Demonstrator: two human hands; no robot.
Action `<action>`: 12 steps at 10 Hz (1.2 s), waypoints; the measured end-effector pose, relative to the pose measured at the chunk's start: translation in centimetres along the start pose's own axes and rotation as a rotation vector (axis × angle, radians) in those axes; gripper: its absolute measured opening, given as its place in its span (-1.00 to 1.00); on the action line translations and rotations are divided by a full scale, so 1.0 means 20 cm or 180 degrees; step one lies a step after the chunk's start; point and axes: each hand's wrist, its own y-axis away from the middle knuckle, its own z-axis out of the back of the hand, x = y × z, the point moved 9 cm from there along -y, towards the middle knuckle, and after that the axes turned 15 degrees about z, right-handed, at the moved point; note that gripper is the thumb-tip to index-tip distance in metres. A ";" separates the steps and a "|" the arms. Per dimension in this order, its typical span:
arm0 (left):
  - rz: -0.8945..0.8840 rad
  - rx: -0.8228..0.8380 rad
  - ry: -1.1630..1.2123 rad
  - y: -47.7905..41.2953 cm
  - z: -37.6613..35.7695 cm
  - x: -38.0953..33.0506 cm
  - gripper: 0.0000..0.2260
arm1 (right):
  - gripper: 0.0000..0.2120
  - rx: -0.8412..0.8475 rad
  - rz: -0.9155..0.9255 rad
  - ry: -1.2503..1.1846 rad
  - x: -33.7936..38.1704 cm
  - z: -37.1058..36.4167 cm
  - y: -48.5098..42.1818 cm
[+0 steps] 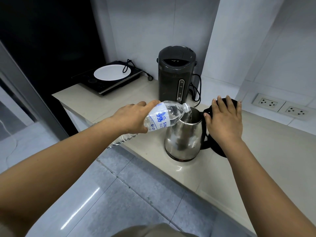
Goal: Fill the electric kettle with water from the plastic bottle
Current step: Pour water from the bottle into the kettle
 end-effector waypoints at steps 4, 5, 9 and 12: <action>-0.0022 0.0016 -0.0059 0.00 0.00 0.00 -0.16 | -0.44 -0.0011 0.0009 -0.0029 0.00 0.00 0.00; -0.0033 0.0026 -0.0072 -0.01 0.00 -0.01 -0.16 | -0.43 -0.0011 0.0003 -0.0029 0.00 0.00 0.00; -0.0055 0.0007 -0.0096 -0.02 0.00 -0.02 -0.17 | -0.43 -0.0017 0.0010 -0.0021 0.00 0.00 0.00; -0.0082 -0.0028 -0.0129 -0.03 0.01 -0.02 -0.17 | -0.43 -0.0008 0.0007 -0.0030 0.00 0.00 0.00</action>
